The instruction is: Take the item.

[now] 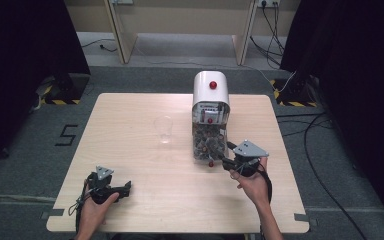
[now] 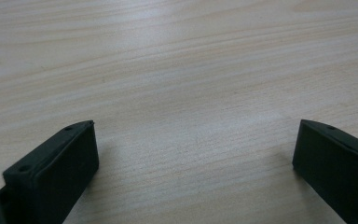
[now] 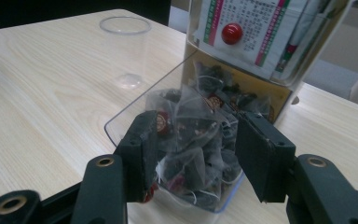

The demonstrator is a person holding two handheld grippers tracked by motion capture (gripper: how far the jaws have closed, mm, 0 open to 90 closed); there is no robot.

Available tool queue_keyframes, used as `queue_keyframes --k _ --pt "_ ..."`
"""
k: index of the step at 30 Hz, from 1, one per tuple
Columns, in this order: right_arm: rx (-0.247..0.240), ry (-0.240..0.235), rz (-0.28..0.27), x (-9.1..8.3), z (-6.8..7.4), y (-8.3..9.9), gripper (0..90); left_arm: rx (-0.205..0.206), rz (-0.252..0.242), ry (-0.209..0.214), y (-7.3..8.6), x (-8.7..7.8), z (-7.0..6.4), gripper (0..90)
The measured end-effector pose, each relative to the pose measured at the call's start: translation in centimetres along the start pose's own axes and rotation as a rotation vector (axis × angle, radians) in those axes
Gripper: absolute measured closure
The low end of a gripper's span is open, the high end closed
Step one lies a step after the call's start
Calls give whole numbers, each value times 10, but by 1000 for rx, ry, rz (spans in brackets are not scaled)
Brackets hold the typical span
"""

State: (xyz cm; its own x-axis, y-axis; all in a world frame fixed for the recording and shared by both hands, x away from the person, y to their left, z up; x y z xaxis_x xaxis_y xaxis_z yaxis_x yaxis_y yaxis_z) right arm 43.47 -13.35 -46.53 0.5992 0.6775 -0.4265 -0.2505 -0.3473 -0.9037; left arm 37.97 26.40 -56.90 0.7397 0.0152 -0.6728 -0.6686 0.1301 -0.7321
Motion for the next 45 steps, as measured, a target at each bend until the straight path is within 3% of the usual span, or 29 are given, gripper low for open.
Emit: queue_keyframes --k 15,33,45 --pt "-9 -18 15 23 1 -4 527 -1 0 0 0 0 0 0" --pt "-7 -12 26 45 -7 -4 560 0 0 0 0 0 0 0" --pt "-4 1 61 58 -13 1 597 0 0 0 0 0 0 0"
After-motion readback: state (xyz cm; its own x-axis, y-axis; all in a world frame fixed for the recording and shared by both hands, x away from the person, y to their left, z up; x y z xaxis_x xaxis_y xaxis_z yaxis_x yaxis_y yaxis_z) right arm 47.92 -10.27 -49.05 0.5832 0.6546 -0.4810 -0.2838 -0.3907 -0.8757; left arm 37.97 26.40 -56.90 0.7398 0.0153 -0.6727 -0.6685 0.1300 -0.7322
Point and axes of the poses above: each handheld gripper's, and its own axes: x roughly forward along the jaws, y roughly out of its underside, z roughly to its left, the point moved 6 cm from there along x, roughly forward along the jaws, and after that the axes turned 11 degrees about -y, right-handed, at the moved point
